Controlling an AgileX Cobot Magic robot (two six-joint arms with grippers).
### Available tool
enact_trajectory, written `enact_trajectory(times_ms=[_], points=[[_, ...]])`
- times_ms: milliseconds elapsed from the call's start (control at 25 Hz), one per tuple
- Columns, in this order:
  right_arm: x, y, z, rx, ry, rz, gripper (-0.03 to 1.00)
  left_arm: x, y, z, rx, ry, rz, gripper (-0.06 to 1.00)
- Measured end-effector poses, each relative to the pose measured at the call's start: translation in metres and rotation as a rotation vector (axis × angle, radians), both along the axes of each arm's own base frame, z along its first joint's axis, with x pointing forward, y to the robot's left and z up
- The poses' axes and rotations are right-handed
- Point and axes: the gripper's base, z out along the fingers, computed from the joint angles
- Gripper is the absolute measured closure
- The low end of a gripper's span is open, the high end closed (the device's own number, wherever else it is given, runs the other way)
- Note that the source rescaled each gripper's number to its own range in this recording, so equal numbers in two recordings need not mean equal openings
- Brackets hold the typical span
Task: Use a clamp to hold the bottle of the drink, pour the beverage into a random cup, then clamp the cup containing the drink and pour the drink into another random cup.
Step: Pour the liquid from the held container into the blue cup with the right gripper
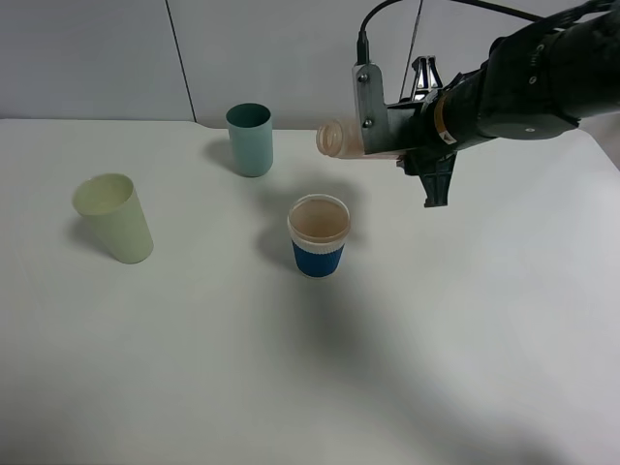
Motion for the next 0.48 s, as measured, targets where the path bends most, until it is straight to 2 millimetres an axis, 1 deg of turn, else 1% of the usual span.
enact_trajectory(times_ms=[320,480], points=[[-0.0004,0.0,-0.0004,0.018,0.01,-0.017,0.95,0.0,0.0,0.0,0.0,0.0,0.0,0.27],[-0.0011,0.0026,-0.0004,0.078,0.026,-0.035,0.95,0.0,0.0,0.0,0.0,0.0,0.0,0.27]])
